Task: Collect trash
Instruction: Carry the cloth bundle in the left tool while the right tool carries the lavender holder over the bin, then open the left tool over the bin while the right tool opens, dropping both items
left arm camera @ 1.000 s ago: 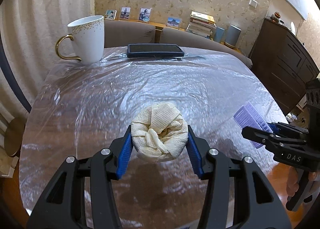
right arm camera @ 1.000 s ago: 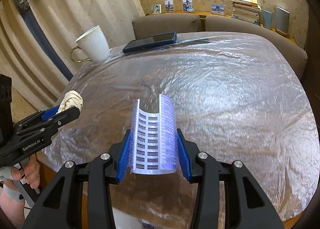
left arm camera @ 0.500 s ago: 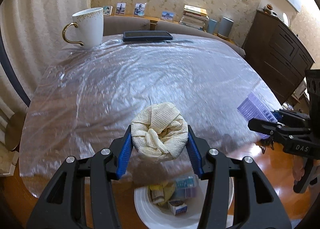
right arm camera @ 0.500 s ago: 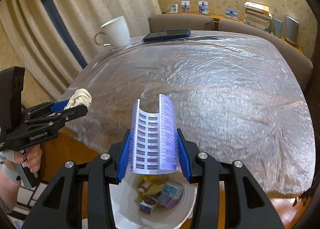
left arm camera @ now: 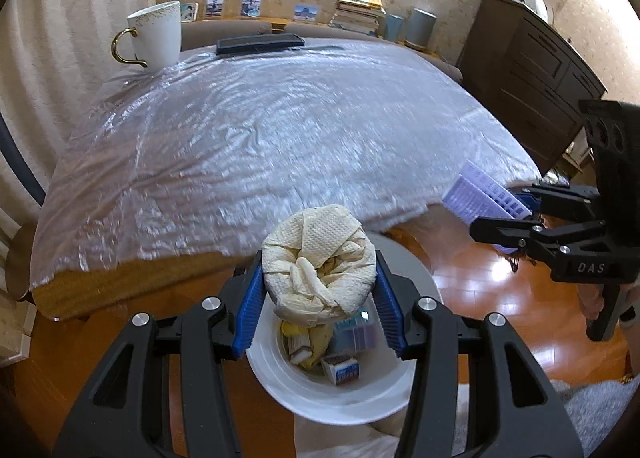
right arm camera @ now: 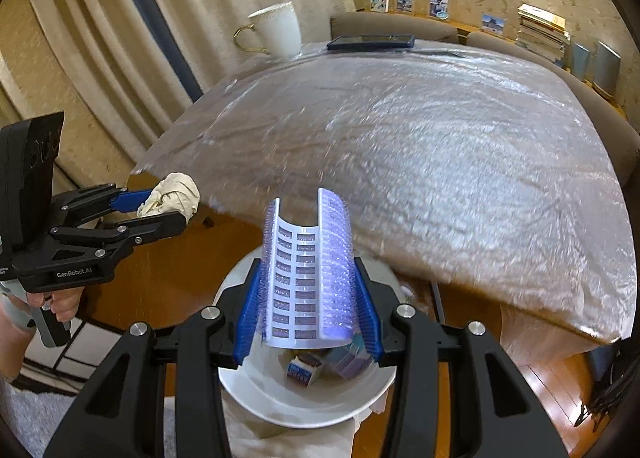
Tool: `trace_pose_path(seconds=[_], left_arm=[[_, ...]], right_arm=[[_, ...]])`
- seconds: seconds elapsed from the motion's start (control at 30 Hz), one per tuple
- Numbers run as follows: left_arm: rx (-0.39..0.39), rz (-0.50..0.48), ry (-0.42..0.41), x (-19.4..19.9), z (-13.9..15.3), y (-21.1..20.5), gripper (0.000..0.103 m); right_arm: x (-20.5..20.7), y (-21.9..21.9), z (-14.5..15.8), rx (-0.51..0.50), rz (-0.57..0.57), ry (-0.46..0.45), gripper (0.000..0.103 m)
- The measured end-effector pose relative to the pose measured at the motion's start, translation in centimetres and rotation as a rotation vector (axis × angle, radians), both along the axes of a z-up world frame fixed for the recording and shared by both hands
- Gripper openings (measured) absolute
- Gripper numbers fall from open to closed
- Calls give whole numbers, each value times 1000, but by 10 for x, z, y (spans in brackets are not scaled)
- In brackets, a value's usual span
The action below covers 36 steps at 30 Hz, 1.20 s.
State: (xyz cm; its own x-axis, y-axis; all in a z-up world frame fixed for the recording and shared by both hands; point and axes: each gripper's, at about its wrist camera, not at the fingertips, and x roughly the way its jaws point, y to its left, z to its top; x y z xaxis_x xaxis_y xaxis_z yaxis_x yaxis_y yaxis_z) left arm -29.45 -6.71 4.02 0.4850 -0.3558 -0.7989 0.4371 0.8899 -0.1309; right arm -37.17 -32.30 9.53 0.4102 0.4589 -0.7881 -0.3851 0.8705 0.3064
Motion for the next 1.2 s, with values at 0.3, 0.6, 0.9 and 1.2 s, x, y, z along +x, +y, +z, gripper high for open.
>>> trace_pose_path(seconds=[0.3,0.6,0.9,1.2], left_arm=[[38,-45,76,-20,-27,-11,51],[102,-46,139,-21,-67,-22,51],[170,-41,182,-14,-106,-32,51],[234,-34,208,-6,-138,-39,51]], right_arm=[[-15,11,-29,-39,44,65,42],[-17,24,-63,-97,70,101,42],[-8,36,-103,-140,68,141,42],[-2,42,-124,-137,55,178,42]])
